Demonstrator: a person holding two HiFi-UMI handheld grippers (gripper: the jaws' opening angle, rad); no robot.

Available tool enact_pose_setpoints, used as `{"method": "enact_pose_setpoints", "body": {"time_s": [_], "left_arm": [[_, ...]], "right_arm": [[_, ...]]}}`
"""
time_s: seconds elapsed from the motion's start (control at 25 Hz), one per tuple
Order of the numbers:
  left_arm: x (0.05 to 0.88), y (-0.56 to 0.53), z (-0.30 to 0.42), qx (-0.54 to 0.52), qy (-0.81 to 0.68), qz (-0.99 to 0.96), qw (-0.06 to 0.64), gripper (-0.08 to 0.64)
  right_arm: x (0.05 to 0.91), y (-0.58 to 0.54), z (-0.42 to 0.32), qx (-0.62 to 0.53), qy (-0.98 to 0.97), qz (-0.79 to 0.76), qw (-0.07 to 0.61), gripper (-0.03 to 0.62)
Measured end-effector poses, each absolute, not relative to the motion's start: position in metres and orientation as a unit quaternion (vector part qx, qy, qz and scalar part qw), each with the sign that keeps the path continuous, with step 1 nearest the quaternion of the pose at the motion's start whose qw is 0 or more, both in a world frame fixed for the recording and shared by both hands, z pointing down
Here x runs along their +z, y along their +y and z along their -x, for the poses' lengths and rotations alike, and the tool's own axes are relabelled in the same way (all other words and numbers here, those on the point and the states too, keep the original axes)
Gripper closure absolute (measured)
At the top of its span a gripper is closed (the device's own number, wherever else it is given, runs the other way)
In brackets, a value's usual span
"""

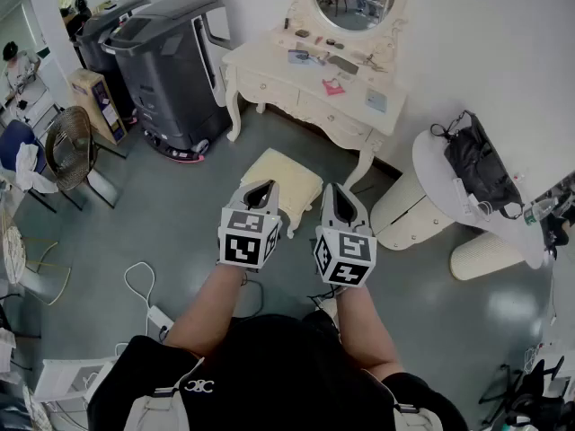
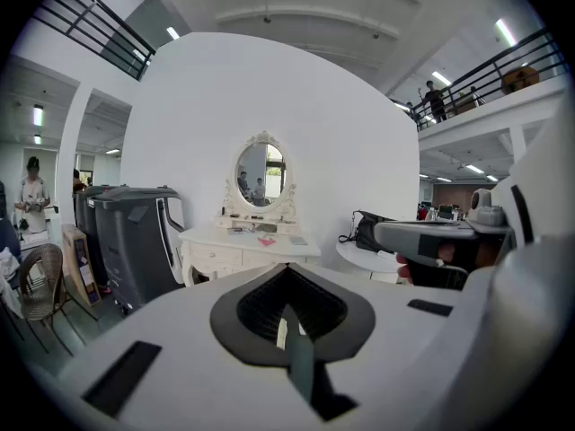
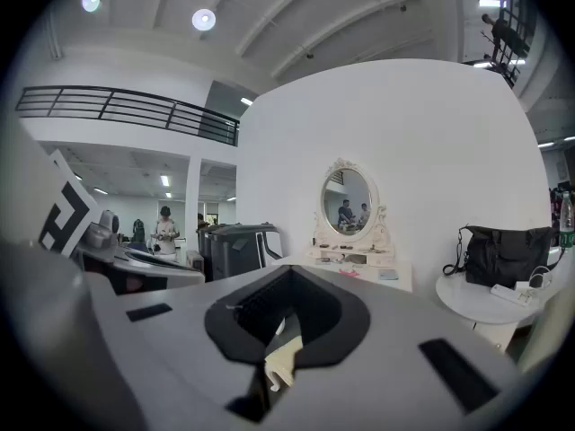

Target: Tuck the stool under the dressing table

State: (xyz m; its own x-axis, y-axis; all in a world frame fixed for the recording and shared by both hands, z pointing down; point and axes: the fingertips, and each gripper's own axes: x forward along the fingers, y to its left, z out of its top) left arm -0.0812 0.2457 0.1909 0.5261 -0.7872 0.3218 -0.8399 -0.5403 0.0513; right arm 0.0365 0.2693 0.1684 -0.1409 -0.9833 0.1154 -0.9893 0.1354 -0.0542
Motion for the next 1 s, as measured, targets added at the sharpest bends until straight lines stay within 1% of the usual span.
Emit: {"method": "enact_pose_setpoints", "body": {"time_s": [0.2, 0.56, 1.0], "left_arm": [[0.185, 0.249, 0.078, 0.108, -0.454, -0.878, 0.102, 0.557], [0.183, 0.25, 0.088, 0.11, -0.467, -0.873, 0.084, 0.557], [0.188, 0.255, 0.115, 0.097, -0.466, -0.873, 0.105, 0.557]], "right_arm": [[0.167, 0.268, -0.037, 0.062, -0.75, -0.658, 0.02, 0.584], [0.165, 0.268, -0.028, 0.068, -0.755, -0.652, 0.015, 0.583], [0.177, 0.272, 0.001, 0.073, -0.759, -0.646, 0.046, 0.583]]}}
